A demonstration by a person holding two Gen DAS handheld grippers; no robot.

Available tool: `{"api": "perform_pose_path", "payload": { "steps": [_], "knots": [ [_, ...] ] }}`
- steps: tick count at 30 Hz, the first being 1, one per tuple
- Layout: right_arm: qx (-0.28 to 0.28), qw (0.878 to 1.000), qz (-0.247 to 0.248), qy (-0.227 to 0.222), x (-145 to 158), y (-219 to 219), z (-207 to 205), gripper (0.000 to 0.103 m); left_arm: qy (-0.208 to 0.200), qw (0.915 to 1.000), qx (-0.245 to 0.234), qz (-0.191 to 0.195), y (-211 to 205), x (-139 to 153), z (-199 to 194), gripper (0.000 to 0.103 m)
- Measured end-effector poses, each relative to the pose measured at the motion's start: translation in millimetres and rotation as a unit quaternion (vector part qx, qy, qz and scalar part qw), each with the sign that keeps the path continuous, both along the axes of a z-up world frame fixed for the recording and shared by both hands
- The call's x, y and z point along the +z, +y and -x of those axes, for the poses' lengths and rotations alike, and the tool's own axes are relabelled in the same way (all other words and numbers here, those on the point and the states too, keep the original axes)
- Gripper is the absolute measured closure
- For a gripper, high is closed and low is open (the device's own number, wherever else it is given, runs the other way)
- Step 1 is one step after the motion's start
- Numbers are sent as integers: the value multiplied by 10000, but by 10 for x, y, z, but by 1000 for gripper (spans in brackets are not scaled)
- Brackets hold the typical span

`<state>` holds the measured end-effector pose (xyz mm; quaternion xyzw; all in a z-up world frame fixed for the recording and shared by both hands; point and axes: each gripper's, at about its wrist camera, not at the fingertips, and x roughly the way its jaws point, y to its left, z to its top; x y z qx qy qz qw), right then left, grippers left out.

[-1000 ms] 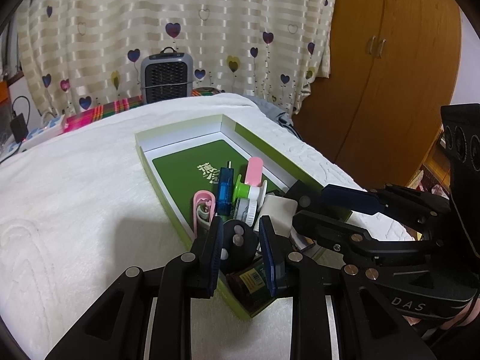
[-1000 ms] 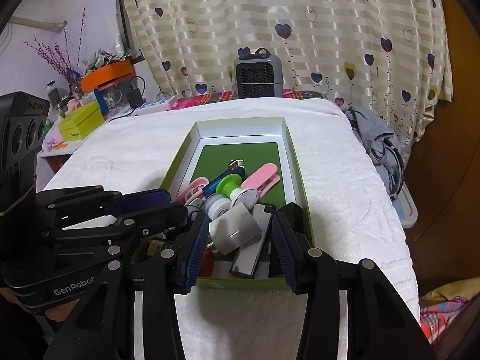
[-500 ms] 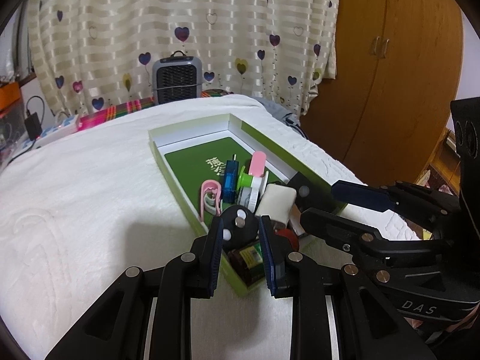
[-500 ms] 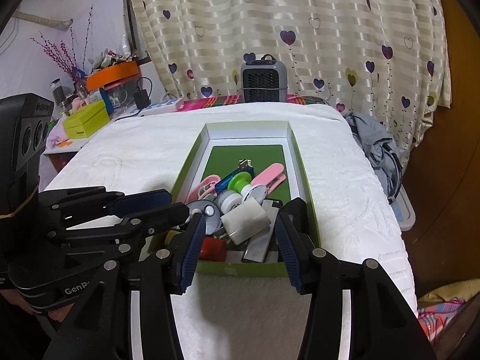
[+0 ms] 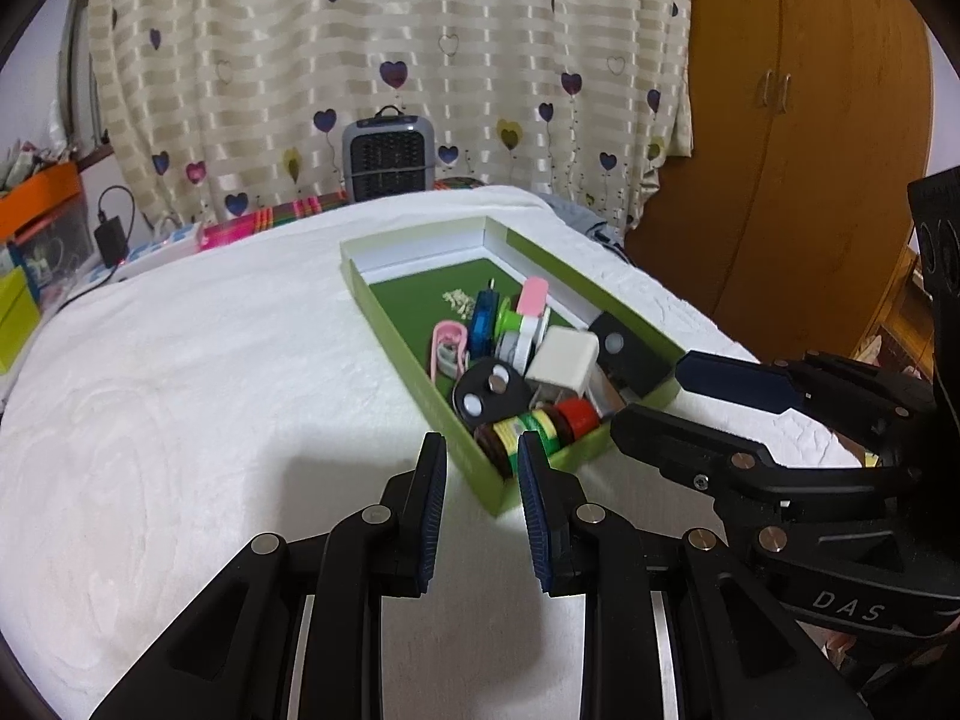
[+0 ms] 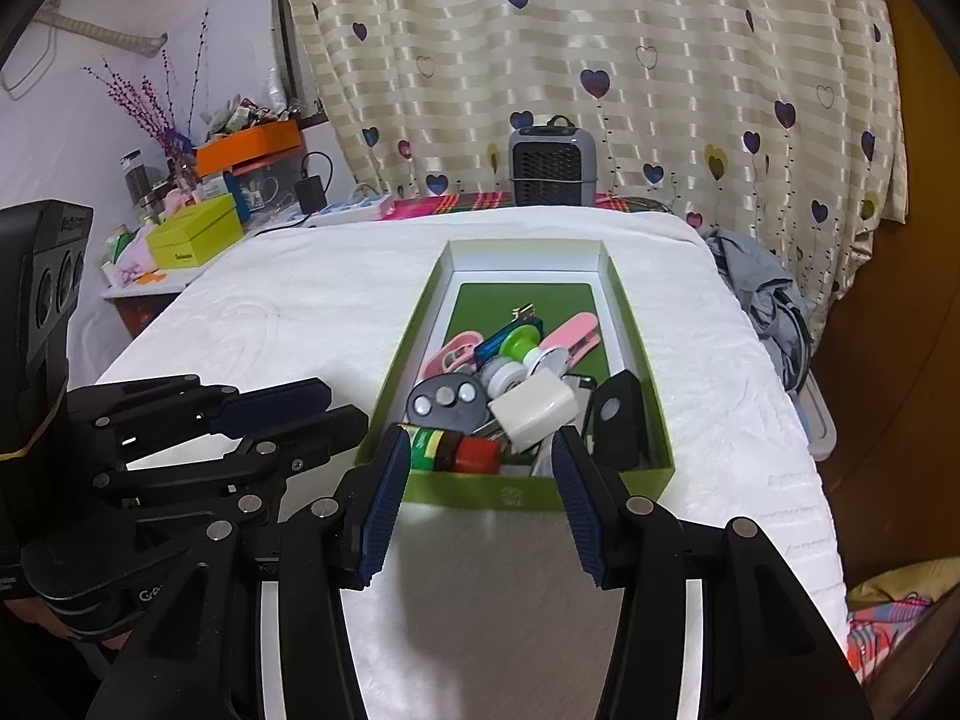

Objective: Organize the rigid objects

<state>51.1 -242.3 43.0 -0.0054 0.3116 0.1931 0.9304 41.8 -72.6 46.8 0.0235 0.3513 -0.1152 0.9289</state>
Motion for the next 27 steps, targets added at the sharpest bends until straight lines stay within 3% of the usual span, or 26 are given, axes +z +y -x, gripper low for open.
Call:
{"api": "perform_pose_path", "payload": {
  "steps": [18, 27],
  "knots": [
    [-69, 9983, 160, 558, -405, -7, -9, 52, 701, 9972, 244, -94, -15, -391, -64, 79],
    [-97, 9970, 255, 723, -520, -2, -98, 52, 717, 9968, 293, -216, -41, -411, -91, 79]
  ]
}}
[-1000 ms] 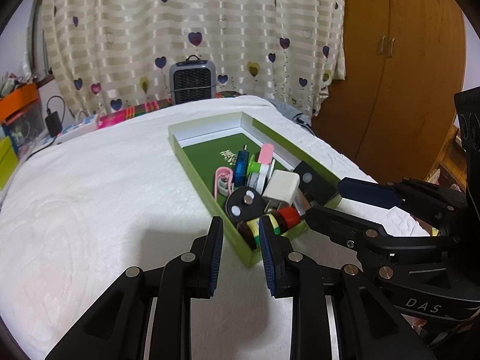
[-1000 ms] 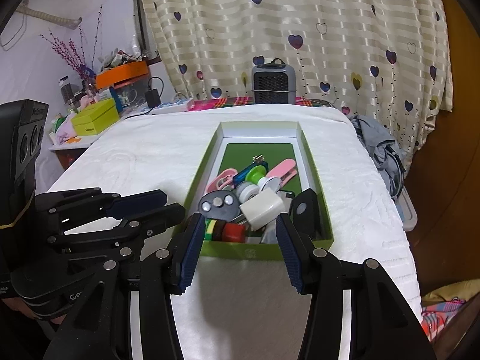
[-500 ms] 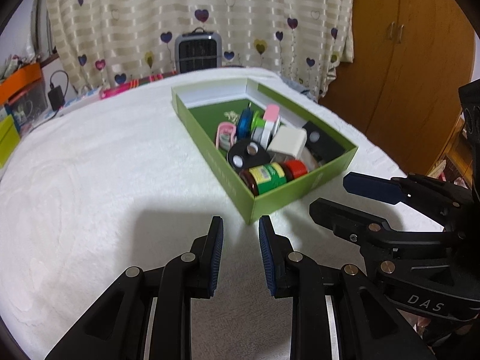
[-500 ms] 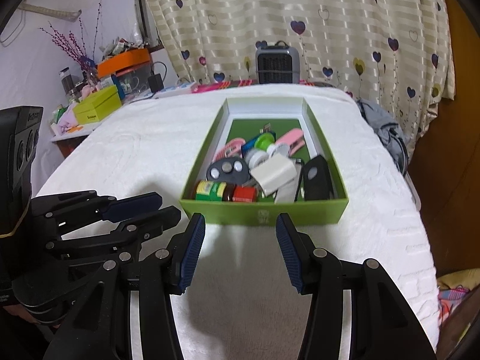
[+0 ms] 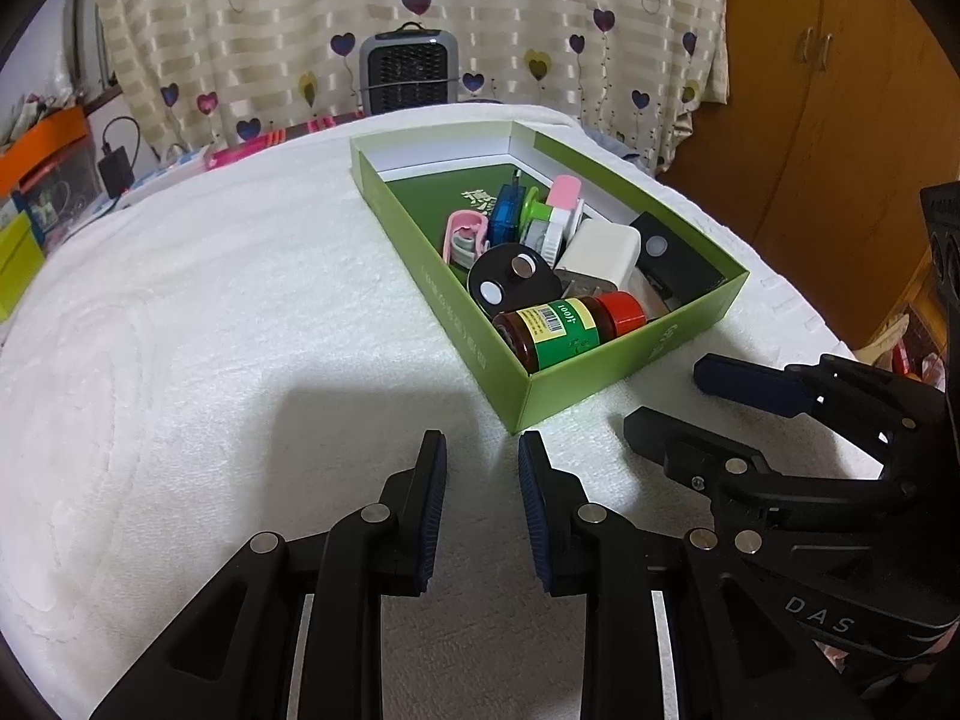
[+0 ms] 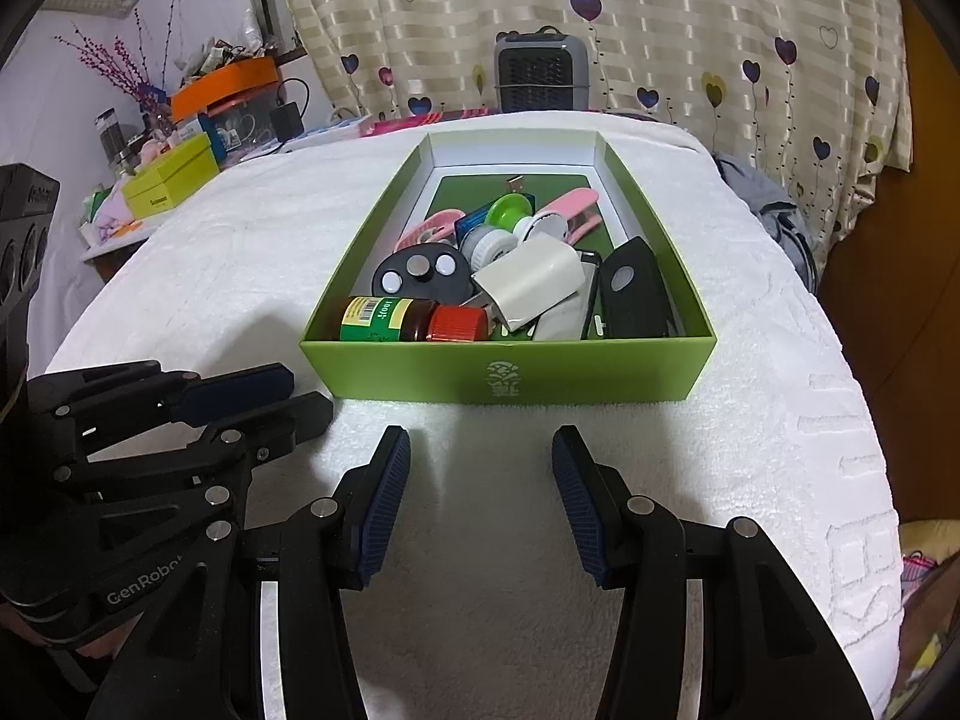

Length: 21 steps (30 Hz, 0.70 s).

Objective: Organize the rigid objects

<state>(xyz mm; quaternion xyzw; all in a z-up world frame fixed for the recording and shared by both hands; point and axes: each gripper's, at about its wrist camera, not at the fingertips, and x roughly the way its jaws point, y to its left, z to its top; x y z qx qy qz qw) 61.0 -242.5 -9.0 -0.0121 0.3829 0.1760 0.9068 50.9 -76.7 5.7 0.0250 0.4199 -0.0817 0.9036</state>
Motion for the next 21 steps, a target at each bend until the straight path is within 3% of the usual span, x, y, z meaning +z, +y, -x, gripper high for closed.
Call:
{"api": "perform_pose_path", "payload": {
  "steps": [21],
  "knots": [
    [-38, 9999, -98, 3, 6, -39, -18, 52, -6, 10000, 3, -71, -24, -6, 12, 79]
  ]
}}
